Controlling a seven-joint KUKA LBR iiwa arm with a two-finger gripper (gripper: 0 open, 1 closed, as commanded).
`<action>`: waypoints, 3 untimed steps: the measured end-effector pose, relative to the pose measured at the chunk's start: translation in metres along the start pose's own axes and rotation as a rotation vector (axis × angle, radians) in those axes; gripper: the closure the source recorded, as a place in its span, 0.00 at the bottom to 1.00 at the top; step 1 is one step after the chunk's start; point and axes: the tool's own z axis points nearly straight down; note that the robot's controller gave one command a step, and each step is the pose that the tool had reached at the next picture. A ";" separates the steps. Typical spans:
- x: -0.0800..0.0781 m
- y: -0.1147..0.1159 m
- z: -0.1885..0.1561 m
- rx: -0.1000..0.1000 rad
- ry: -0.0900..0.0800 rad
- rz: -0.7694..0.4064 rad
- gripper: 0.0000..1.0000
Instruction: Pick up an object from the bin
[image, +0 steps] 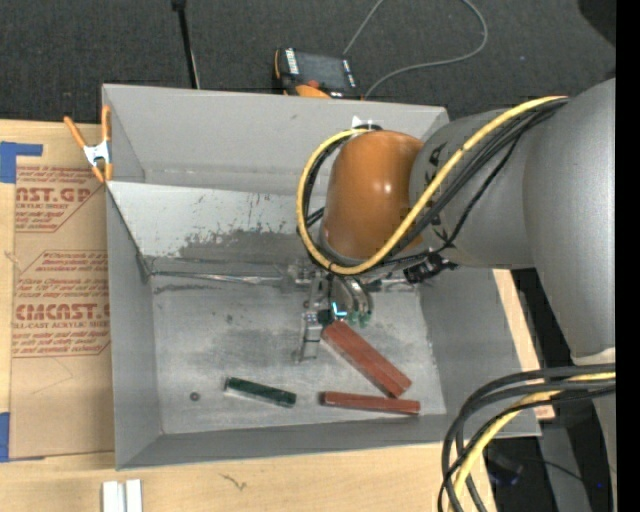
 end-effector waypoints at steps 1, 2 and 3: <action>-0.002 -0.001 -0.005 -0.001 -0.008 0.001 1.00; -0.002 -0.001 -0.005 -0.001 -0.008 0.002 0.00; 0.014 -0.042 0.019 0.003 -0.005 -0.114 0.00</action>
Offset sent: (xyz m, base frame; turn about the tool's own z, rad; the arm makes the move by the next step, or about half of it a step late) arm 0.0000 0.0000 0.0000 0.0000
